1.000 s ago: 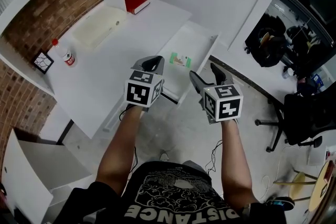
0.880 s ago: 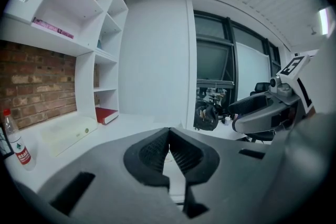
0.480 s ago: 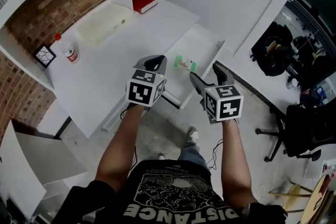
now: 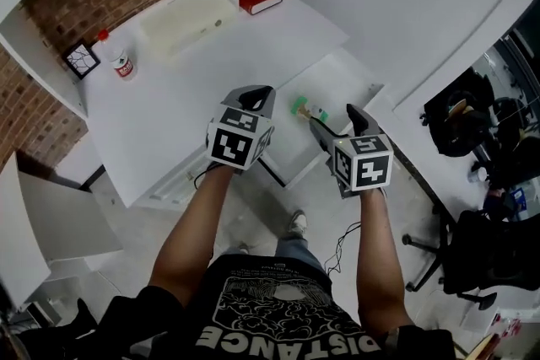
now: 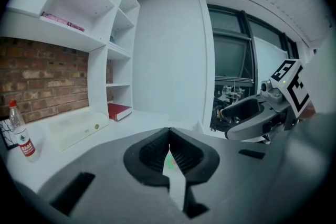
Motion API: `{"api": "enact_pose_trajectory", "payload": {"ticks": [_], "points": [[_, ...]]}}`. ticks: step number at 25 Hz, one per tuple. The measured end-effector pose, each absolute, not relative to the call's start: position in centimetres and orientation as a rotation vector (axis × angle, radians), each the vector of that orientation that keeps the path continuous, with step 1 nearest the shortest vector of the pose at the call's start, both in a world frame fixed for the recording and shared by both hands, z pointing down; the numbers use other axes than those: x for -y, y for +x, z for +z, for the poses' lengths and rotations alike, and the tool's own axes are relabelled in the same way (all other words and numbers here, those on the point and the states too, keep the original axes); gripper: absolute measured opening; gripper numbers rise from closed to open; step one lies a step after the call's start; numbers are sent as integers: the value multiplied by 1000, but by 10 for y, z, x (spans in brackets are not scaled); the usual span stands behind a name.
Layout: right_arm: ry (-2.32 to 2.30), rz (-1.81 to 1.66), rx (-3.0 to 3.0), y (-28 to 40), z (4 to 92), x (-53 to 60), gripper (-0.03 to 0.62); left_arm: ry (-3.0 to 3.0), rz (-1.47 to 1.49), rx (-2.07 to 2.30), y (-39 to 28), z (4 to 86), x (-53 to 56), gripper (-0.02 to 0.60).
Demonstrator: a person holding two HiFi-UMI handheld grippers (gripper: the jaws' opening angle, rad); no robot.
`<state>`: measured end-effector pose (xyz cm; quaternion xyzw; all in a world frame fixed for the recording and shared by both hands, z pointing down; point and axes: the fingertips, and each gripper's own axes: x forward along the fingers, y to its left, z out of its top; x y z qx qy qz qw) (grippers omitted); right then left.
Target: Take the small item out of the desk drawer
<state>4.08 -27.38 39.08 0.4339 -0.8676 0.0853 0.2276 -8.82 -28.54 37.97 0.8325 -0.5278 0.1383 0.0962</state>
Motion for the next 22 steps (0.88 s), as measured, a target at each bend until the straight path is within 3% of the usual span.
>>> {"api": "enact_pose_trajectory", "payload": {"ticks": [22], "points": [[557, 182, 2250, 28, 497, 361, 403, 2211, 414, 1648, -61, 472, 341, 9]]}}
